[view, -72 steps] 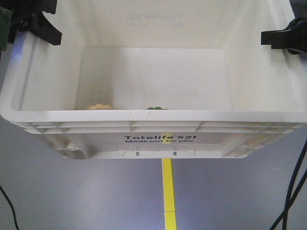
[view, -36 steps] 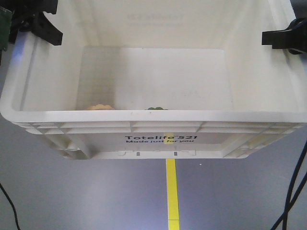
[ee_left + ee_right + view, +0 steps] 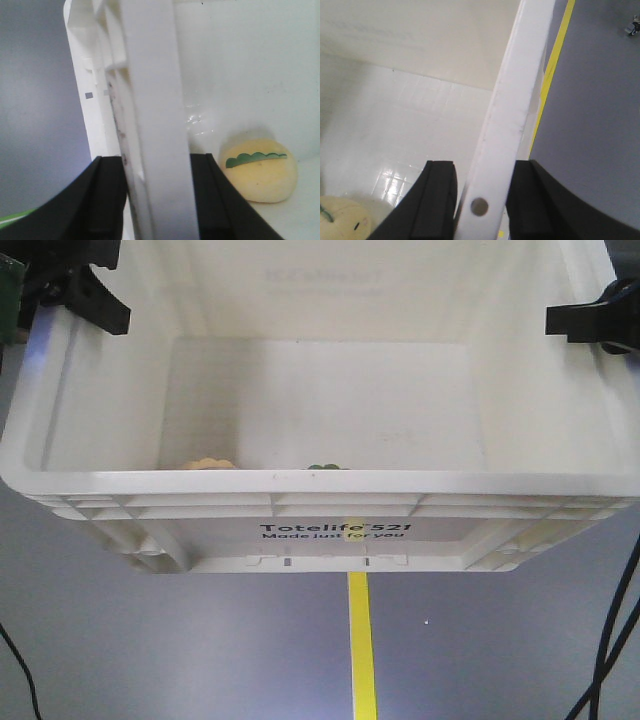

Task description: Place moving items into box and shelve

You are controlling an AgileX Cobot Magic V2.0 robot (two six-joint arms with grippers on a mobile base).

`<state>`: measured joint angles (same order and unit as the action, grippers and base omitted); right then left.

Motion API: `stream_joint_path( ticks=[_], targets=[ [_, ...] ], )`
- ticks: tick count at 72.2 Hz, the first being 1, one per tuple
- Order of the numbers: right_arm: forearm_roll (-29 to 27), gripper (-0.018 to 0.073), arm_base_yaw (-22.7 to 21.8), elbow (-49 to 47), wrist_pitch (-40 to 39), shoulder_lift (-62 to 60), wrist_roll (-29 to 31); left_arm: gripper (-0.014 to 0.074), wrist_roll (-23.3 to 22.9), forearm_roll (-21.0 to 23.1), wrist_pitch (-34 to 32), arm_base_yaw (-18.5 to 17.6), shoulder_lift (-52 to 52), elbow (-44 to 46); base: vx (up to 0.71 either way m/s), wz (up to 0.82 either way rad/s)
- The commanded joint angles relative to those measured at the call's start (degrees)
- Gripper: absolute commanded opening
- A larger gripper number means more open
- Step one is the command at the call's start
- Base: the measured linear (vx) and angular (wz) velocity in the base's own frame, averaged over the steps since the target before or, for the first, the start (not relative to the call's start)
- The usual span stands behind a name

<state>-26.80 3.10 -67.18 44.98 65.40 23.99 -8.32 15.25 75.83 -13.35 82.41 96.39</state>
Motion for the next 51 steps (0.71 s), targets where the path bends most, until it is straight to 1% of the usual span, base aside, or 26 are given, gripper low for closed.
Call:
stream_joint_path(
  ticks=[1,24,51],
  targets=[
    [-4.87,-0.0008,0.30,-2.52,-4.92,-1.69,2.36,0.0000,0.82,6.00,-5.12,-0.51,-2.86,2.76,0.34,-0.08],
    [-4.87,-0.0008,0.30,-2.52,-4.92,-1.69,2.36,0.0000,0.82,6.00,-5.12,-0.51,-2.86,2.76,0.40,-0.04],
    [-4.87,-0.0008,0.30,-2.52,-4.92,-1.69,2.36,0.0000,0.82,6.00,-5.07,-0.51,-2.86,2.76,0.46,0.08]
  ],
)
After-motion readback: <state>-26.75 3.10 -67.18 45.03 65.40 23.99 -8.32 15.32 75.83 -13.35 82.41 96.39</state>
